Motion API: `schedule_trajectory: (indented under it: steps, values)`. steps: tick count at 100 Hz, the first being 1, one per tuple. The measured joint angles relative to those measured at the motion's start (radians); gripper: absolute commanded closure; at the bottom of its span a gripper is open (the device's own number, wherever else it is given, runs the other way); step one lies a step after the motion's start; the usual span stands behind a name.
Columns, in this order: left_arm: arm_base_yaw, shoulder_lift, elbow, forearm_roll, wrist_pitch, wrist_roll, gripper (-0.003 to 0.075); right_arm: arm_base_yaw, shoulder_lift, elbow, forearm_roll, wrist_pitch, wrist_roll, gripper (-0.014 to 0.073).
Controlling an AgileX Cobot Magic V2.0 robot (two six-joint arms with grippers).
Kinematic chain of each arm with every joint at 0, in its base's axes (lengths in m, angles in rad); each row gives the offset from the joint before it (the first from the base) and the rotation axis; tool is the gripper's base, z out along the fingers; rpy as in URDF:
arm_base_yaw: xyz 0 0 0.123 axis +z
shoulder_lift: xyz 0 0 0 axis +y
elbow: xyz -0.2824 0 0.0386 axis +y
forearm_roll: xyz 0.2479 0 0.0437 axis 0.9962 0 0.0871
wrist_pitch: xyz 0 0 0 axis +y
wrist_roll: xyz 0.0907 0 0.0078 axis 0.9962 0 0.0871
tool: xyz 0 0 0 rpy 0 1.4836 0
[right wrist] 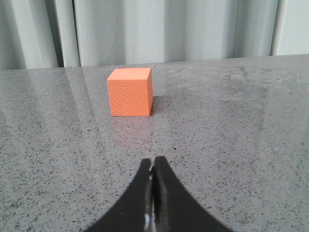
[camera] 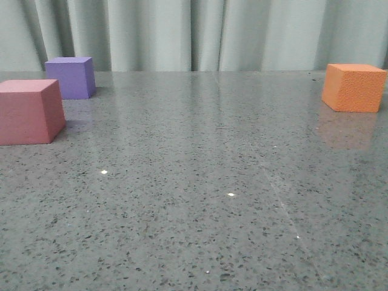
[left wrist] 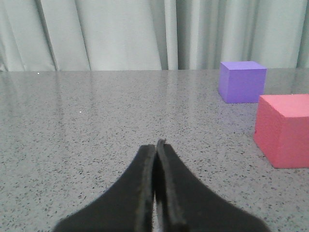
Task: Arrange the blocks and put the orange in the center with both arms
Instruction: 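Move the right gripper toward the orange cube, opening it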
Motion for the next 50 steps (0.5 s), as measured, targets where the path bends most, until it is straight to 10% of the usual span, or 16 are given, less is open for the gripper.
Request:
schedule_trajectory:
  steps: [50]
  values:
    - [0.000,0.012,-0.158,0.000,0.002,0.000,0.0740,0.002,0.036,-0.140,0.000,0.077,0.000,0.0713]
